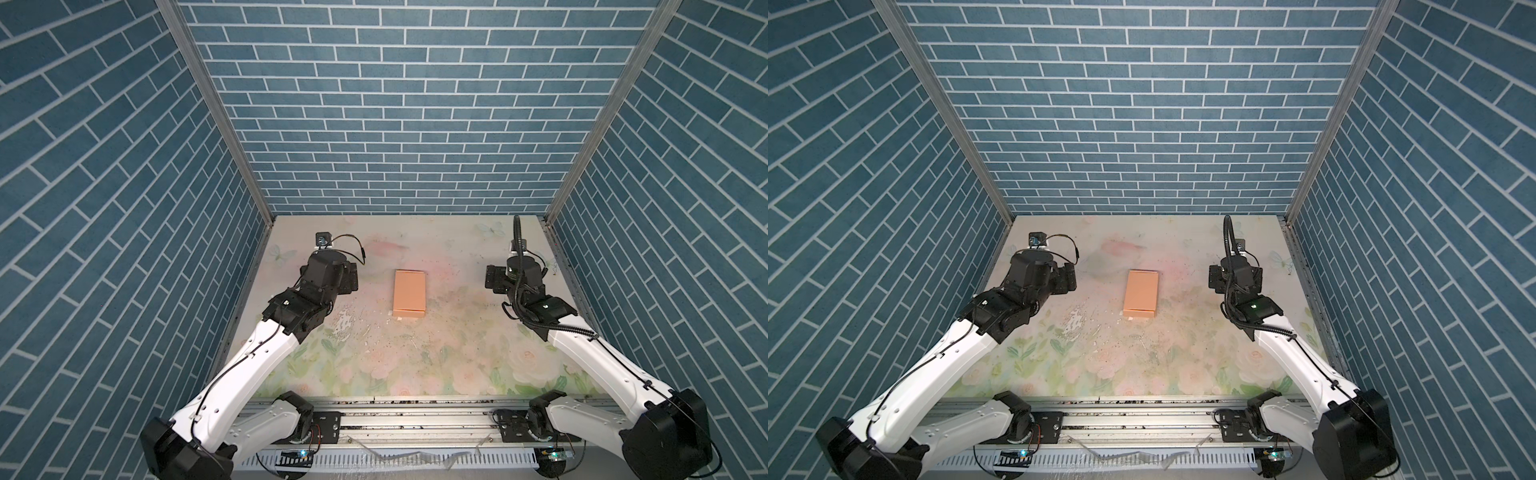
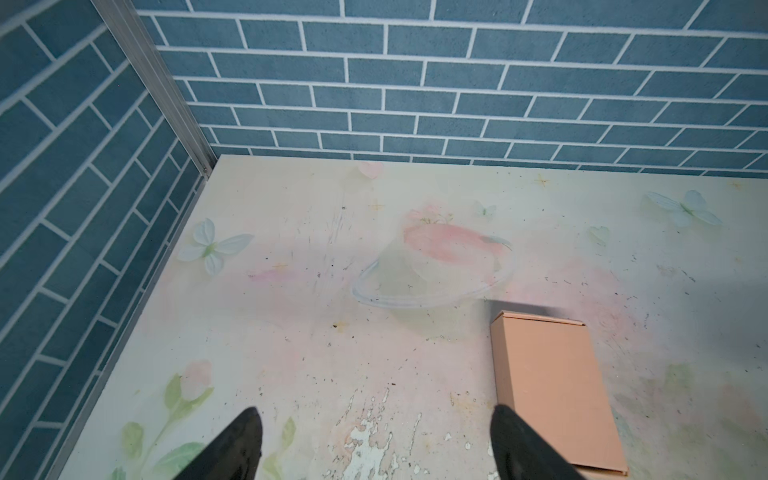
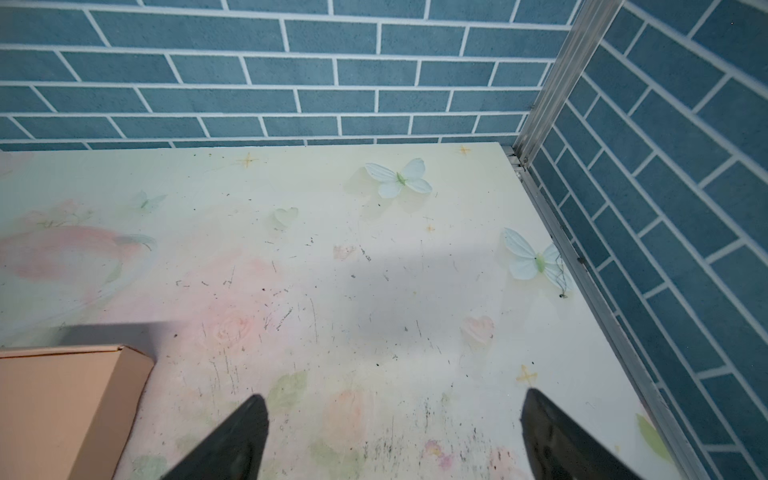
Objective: Fold the paper box
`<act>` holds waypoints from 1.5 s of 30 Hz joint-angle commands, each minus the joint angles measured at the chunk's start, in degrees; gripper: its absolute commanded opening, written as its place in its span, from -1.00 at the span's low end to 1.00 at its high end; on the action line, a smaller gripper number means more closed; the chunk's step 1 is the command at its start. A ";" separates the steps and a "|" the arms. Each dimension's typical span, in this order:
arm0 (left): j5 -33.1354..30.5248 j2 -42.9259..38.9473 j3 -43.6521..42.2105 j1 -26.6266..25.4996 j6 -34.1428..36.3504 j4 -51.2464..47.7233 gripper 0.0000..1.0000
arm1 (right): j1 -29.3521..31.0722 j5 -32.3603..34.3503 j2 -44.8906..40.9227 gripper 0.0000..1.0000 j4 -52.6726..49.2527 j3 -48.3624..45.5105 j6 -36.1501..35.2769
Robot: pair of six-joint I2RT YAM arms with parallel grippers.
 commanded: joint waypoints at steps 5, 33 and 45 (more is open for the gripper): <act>-1.58 -5.64 -4.79 4.17 3.94 5.04 0.83 | -7.49 -3.09 -5.06 0.91 8.08 -8.03 -3.70; 13.46 8.81 -34.31 34.16 13.73 51.98 0.80 | -23.29 -11.10 3.25 0.90 33.45 -23.10 -2.79; 26.53 18.12 -37.54 38.16 14.41 69.25 0.83 | -26.27 -14.22 11.29 0.90 42.70 -23.72 -2.84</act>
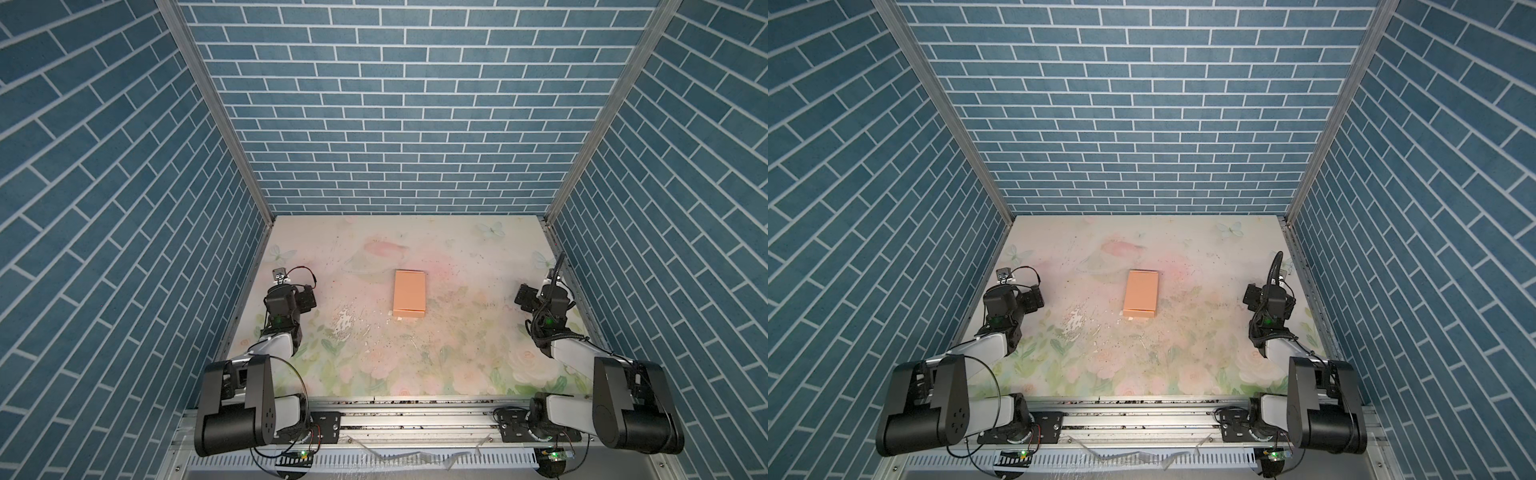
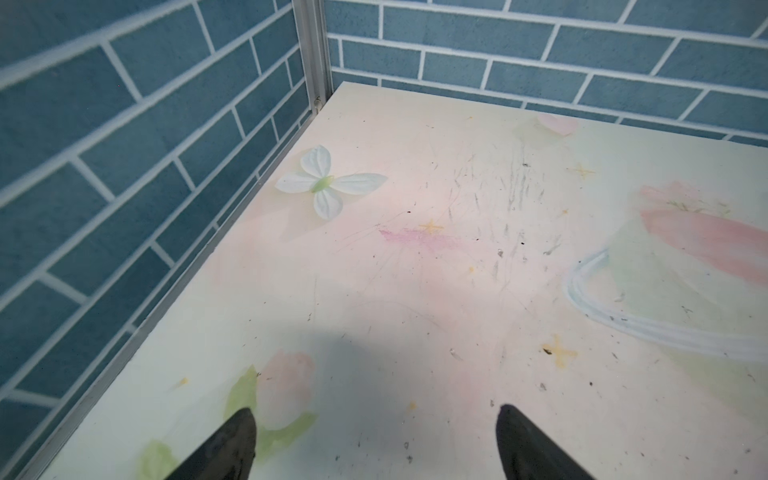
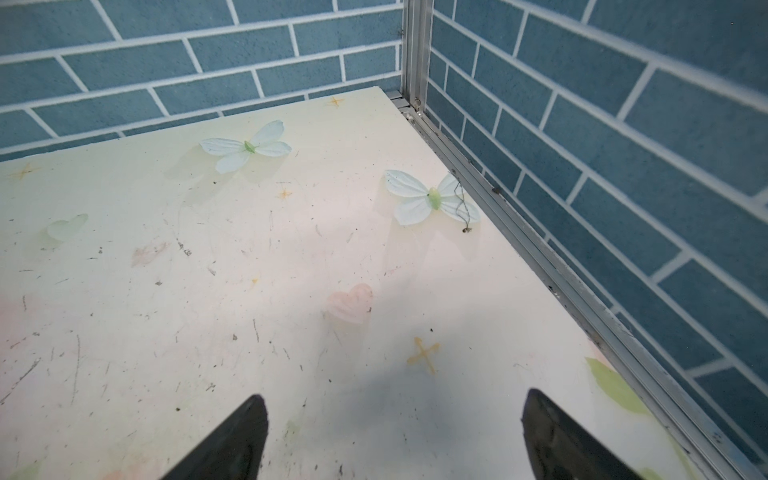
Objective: Fold the paper box
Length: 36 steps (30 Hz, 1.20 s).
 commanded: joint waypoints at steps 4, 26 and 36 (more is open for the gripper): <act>8.29 7.19 0.80 0.85 -0.21 13.00 0.83 | -1.88 -3.06 1.56 0.90 4.43 0.44 -0.70; -2.73 12.18 0.80 -9.83 9.22 16.81 0.99 | -2.86 -12.87 14.07 0.98 26.46 -3.56 -5.70; -2.77 12.33 0.48 -9.89 9.21 17.67 0.99 | -2.65 -12.60 14.74 0.98 19.13 0.83 -5.76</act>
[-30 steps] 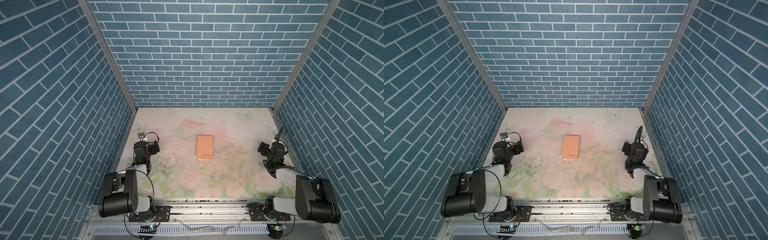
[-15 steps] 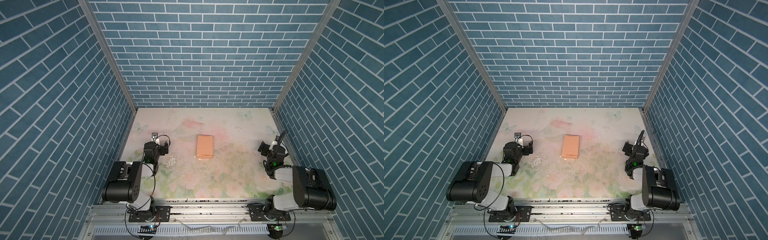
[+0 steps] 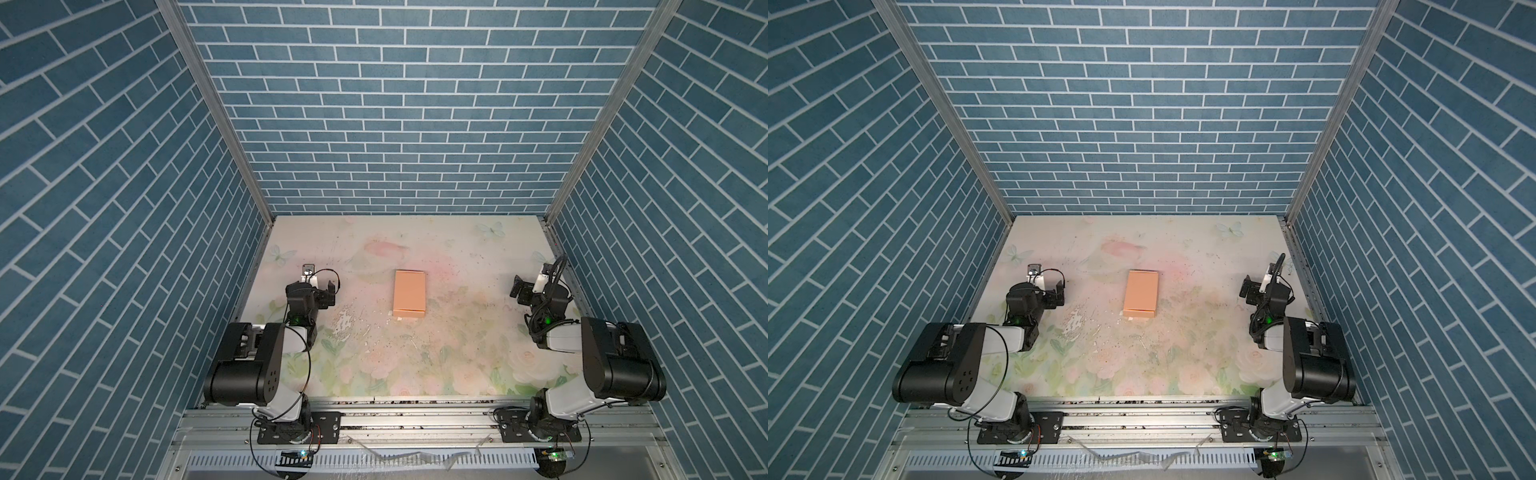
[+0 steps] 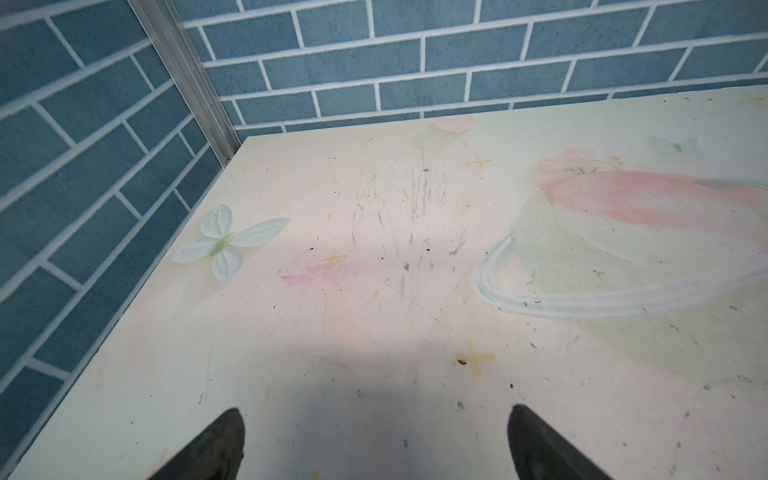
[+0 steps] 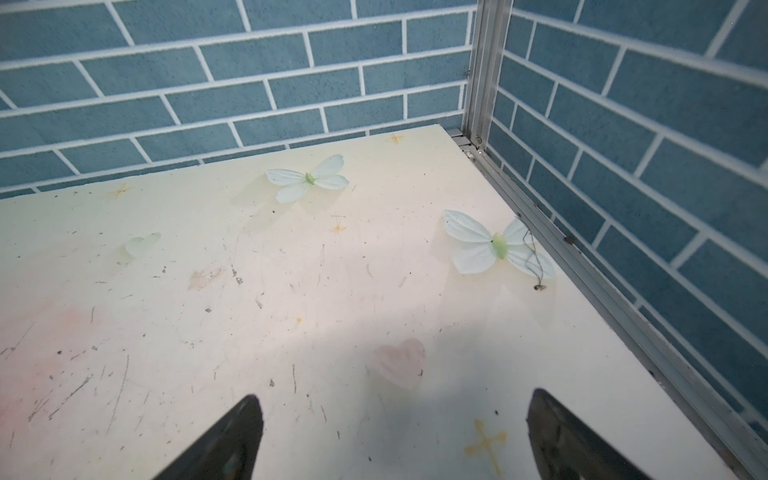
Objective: Fold the paper box
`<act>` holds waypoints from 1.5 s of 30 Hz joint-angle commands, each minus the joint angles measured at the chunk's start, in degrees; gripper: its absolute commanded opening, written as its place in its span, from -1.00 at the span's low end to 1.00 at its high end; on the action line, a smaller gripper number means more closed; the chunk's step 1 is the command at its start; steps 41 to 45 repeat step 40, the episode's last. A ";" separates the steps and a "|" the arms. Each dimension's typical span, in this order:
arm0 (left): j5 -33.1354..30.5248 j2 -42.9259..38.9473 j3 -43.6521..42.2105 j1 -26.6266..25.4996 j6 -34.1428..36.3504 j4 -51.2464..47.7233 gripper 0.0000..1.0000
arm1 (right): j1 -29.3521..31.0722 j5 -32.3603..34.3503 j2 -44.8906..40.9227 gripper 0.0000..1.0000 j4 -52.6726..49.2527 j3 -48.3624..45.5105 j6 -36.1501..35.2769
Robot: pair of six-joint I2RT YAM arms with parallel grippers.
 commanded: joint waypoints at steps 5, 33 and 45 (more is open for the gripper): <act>-2.44 0.04 0.73 -1.29 1.10 0.96 0.99 | 0.34 -0.97 0.08 0.98 -0.89 -0.33 -2.28; -1.36 0.21 0.85 -0.94 0.93 1.08 0.99 | 0.27 -1.06 0.10 0.98 -0.91 -0.32 -2.24; -1.15 0.12 0.61 -0.85 1.05 1.11 0.99 | 0.25 -1.07 0.03 0.98 -0.90 -0.34 -2.24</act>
